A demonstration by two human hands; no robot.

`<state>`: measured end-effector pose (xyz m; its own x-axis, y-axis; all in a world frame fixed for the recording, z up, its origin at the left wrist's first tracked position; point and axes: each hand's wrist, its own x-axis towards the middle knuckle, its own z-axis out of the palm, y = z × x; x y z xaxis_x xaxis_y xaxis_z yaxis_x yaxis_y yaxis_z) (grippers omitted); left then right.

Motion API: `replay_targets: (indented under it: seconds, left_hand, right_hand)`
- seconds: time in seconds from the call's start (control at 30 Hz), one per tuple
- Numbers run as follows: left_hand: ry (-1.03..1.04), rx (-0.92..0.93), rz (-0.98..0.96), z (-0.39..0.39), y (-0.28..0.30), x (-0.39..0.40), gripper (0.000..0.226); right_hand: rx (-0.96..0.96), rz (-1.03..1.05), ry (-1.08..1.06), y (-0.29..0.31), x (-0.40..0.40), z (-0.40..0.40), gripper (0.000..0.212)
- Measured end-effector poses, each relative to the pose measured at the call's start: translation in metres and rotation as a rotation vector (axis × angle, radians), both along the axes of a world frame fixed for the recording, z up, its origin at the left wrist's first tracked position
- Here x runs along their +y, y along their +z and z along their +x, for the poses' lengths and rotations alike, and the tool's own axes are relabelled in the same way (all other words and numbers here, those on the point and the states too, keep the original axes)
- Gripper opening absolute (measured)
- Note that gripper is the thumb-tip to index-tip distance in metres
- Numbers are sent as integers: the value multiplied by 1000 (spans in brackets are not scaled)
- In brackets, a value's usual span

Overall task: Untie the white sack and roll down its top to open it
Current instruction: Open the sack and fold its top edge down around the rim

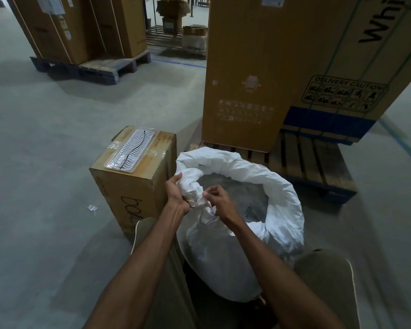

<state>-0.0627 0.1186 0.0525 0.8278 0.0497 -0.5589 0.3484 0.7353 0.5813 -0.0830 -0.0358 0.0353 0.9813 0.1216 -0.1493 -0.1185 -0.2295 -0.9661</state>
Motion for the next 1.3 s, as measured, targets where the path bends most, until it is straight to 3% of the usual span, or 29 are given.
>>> replay_targets:
  seconds: [0.07, 0.17, 0.2, 0.3, 0.37, 0.43, 0.5, 0.6, 0.67, 0.7, 0.77, 0.8, 0.87, 0.9, 0.97, 1.07, 1.17, 1.23, 1.3]
  left_hand:
    - [-83, -45, -15, -2, 10, -3, 68]
    - [-212, -81, 18, -8, 19, -2, 54]
    - [-254, -91, 68, -11, 22, 0, 49]
    - [-356, -88, 234, -18, 27, 3, 32]
    - [-403, -101, 286, -19, 29, 7, 37]
    - [-465, -109, 283, -17, 27, 12, 53]
    - [-562, -111, 312, -14, 23, 18, 69]
    - [-654, -76, 401, -10, 30, 19, 49]
    - [-682, -23, 715, -6, 38, 19, 37]
    - [-679, -6, 951, -4, 40, 19, 50]
    - [-622, -6, 1442, -4, 40, 13, 105]
    - [-579, -39, 1642, -5, 41, 6, 121]
    - [-553, -119, 1896, -2, 39, -14, 124]
    - [-549, -129, 1922, 2, 37, -24, 122]
    - [-527, -113, 1883, 12, 28, -33, 106]
    - [-523, -126, 1668, 29, 18, -22, 51]
    - [-678, -108, 1487, 55, 21, 1, 24]
    - [-754, -70, 1245, 71, 18, 17, 24]
    - [-833, -46, 961, 82, 10, 32, 30]
  right_hand:
    - [-148, -120, -34, 3, -1, 3, 25]
    - [-458, -331, 125, 21, 0, 18, 37]
    - [-543, -469, 194, 31, 1, 26, 52]
    - [-807, -1146, 404, 58, 10, 52, 101]
    - [-793, -1407, 583, 64, 16, 68, 110]
    - [-763, -1593, 686, 62, 21, 85, 102]
    - [-785, -1640, 728, 61, 28, 97, 77]
    - [-712, -1586, 779, 60, 37, 109, 42]
    - [-603, -1519, 744, 60, 34, 116, 36]
    - [-579, -1485, 708, 62, 31, 119, 34]
    - [-556, -1452, 668, 67, 31, 124, 29]
    - [-547, -1436, 661, 69, 33, 127, 26]
    - [-508, -1407, 670, 76, 40, 130, 22]
    - [-473, -1394, 684, 79, 44, 134, 23]
    - [-320, -1373, 749, 84, 45, 143, 39]
    - [-205, -1286, 803, 88, 32, 157, 74]
    - [-426, -1377, 785, 76, 14, 163, 91]
    - [-616, -1521, 708, 60, -1, 167, 108]
    - [-684, -1480, 641, 46, -11, 176, 103]
